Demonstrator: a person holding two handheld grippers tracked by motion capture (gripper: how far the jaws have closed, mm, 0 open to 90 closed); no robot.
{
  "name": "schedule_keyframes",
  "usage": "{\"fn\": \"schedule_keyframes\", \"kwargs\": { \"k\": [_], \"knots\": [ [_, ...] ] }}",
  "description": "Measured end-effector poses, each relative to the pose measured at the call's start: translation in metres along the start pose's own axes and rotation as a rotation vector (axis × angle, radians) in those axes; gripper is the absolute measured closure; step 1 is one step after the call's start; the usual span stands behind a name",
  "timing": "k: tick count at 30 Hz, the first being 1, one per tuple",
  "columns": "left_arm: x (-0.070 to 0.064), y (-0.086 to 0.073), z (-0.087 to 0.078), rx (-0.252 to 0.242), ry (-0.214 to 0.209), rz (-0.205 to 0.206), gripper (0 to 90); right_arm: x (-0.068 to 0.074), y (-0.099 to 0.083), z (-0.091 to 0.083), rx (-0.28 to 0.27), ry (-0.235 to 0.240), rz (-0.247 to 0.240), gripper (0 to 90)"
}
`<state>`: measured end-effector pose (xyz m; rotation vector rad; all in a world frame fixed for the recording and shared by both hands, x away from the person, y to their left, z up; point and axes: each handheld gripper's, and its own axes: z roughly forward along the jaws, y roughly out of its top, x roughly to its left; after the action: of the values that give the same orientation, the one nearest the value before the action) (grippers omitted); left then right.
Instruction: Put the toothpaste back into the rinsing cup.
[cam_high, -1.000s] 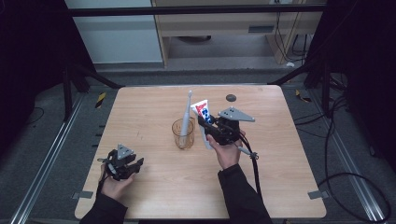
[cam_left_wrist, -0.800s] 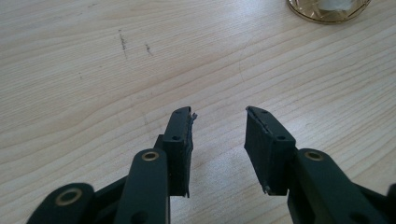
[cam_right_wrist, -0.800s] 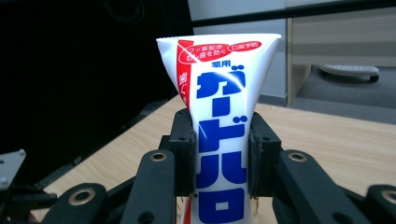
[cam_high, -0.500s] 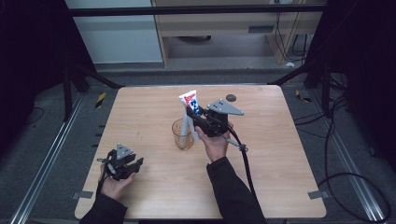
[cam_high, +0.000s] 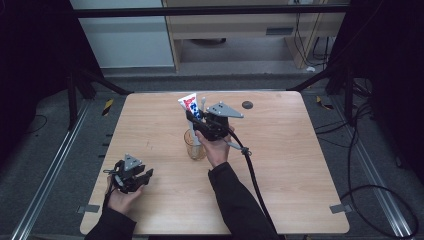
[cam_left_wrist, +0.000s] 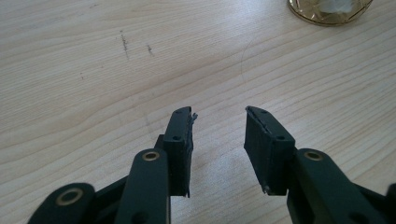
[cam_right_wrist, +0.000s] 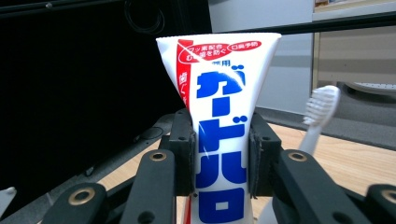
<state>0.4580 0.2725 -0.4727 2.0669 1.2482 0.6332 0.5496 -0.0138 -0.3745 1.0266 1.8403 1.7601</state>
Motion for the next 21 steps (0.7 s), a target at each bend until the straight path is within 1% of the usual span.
{"fn": "schedule_keyframes", "kwargs": {
  "k": [4, 6, 9, 12, 17, 21],
  "knots": [
    [0.0, 0.0, 0.0, 0.001, -0.001, -0.002, 60.9, 0.0, -0.002, 0.009, -0.005, 0.003, 0.006, 68.6],
    [0.001, 0.0, 0.001, 0.002, -0.001, -0.002, 61.1, 0.0, -0.004, 0.012, 0.0, 0.004, -0.004, 68.6],
    [0.0, 0.0, 0.0, 0.001, -0.001, -0.001, 61.1, 0.001, -0.007, 0.017, -0.001, 0.005, -0.002, 68.6],
    [0.0, 0.0, 0.0, 0.002, -0.001, -0.001, 61.2, 0.0, -0.009, 0.02, 0.002, 0.01, 0.0, 68.6],
    [0.001, -0.001, 0.001, 0.003, -0.002, -0.001, 61.2, -0.002, -0.013, 0.025, 0.016, 0.005, -0.002, 68.5],
    [0.0, 0.0, 0.0, 0.002, -0.002, 0.0, 61.3, -0.004, -0.017, 0.028, 0.022, 0.005, -0.012, 68.5]
  ]
}}
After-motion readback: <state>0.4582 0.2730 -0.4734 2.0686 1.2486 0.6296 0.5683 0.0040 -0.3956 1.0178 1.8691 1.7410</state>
